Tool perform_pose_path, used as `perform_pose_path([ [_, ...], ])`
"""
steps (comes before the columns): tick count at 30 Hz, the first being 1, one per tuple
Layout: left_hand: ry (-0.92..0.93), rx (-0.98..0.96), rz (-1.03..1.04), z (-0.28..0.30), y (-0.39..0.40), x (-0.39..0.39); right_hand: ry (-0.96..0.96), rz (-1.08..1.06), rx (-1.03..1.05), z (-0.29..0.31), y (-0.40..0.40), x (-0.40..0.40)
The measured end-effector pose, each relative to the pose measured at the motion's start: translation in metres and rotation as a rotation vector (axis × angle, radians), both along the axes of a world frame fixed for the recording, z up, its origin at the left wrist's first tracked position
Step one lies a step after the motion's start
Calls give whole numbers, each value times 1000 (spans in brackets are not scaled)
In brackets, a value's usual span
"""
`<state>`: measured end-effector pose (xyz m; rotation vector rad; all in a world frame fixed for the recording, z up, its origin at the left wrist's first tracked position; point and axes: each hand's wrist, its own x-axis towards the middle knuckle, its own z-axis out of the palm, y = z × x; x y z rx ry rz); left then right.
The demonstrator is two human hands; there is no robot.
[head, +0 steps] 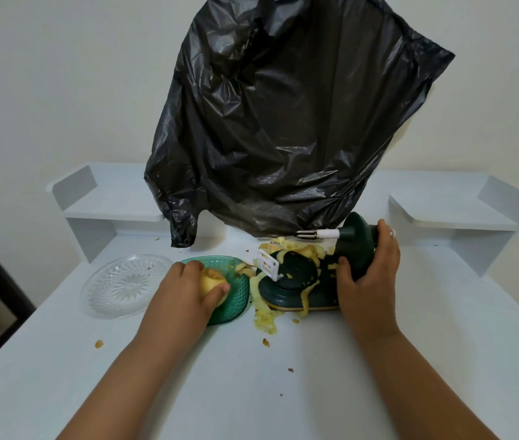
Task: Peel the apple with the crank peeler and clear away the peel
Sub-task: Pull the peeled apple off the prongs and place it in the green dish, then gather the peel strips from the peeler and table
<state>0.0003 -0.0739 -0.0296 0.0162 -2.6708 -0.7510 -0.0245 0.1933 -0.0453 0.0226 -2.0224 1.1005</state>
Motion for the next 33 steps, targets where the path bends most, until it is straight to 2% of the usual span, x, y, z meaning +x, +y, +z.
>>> perform_pose_path([
  [11, -15, -88, 18, 6, -3, 11, -18, -85, -110, 7, 3, 8],
  [14, -11, -105, 25, 7, 2, 15, -87, -126, -56, 10, 9, 13],
  [17, 173, -46, 17, 15, 13, 27, -186, -125, -21, 15, 12, 19],
  [20, 384, 69, -161, 25, 39, 47, -202, -199, -92, 17, 11, 32],
  [22, 351, 121, -332, 21, 60, 60, -60, -239, -99, 14, 5, 44],
  [25, 210, 74, -444, 0, 81, 67, 91, -97, 61, 6, -16, 57],
  [27, 159, 1, -453, -11, 87, 62, 36, 11, 236, 0, -28, 56],
  [29, 136, -55, -450, -17, 91, 56, -74, 16, 384, -6, -31, 53],
  [33, 113, -115, -382, -25, 94, 50, -141, 19, 466, -12, -26, 51],
])
